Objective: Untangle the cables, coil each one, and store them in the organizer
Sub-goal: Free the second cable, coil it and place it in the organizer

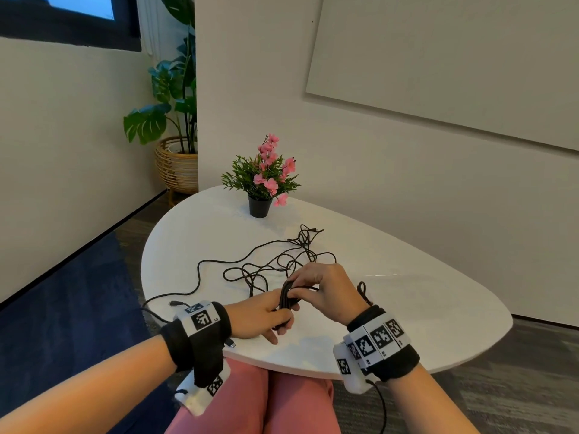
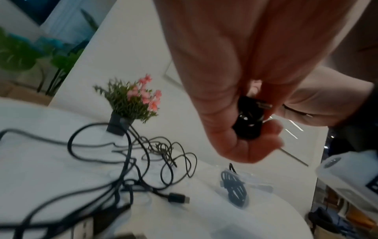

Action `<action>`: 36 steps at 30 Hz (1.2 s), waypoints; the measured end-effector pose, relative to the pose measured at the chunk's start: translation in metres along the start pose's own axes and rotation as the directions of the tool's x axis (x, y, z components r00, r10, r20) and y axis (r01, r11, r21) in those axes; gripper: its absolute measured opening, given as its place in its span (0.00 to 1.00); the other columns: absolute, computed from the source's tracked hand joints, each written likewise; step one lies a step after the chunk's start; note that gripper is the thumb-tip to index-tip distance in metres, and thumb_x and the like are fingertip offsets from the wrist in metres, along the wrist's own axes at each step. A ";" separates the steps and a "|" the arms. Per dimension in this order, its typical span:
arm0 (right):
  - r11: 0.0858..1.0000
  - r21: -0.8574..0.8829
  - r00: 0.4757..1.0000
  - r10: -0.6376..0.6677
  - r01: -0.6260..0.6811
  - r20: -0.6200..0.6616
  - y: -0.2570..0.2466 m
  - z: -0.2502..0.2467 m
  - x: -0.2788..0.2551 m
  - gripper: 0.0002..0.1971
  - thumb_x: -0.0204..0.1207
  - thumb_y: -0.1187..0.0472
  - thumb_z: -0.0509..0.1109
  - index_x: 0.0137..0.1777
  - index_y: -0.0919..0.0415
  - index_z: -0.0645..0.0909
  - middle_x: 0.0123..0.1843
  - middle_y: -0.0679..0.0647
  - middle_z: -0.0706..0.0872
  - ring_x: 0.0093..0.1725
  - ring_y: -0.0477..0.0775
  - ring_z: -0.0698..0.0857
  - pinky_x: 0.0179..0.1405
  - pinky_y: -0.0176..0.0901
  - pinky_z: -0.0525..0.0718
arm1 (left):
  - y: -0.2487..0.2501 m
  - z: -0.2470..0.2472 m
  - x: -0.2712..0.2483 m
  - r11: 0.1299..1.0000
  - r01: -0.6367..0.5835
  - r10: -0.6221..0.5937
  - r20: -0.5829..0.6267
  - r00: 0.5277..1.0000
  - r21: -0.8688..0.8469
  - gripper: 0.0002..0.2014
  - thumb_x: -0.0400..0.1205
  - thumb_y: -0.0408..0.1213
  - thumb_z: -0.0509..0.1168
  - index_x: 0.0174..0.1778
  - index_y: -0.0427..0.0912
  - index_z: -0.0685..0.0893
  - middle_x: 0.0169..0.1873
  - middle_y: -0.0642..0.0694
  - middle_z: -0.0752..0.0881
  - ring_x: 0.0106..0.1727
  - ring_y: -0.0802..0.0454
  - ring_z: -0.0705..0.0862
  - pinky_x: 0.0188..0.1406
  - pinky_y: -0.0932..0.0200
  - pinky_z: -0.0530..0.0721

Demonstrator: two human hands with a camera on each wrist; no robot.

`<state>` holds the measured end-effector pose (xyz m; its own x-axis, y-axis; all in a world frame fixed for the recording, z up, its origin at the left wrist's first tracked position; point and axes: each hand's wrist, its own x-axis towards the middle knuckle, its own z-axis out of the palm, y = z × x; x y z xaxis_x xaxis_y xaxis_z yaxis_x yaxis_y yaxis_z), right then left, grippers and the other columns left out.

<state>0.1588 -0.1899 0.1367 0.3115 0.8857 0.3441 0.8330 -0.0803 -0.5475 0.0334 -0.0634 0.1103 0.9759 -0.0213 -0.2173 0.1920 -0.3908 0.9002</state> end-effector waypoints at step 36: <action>0.924 -0.349 0.985 0.171 -0.155 0.015 -0.013 0.049 -0.005 0.11 0.83 0.67 0.54 0.62 0.61 0.73 0.56 0.58 0.81 0.49 0.60 0.82 0.41 0.46 0.75 | 0.006 -0.016 0.017 0.983 0.042 0.094 -0.677 0.730 0.181 0.10 0.85 0.38 0.57 0.60 0.41 0.77 0.37 0.46 0.84 0.36 0.54 0.80 0.35 0.64 0.74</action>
<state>0.1241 -0.1706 0.1047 0.4420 0.8660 0.2339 0.8813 -0.3705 -0.2935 0.0531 -0.0520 0.1183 0.8010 0.5705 0.1813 0.2104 -0.5517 0.8070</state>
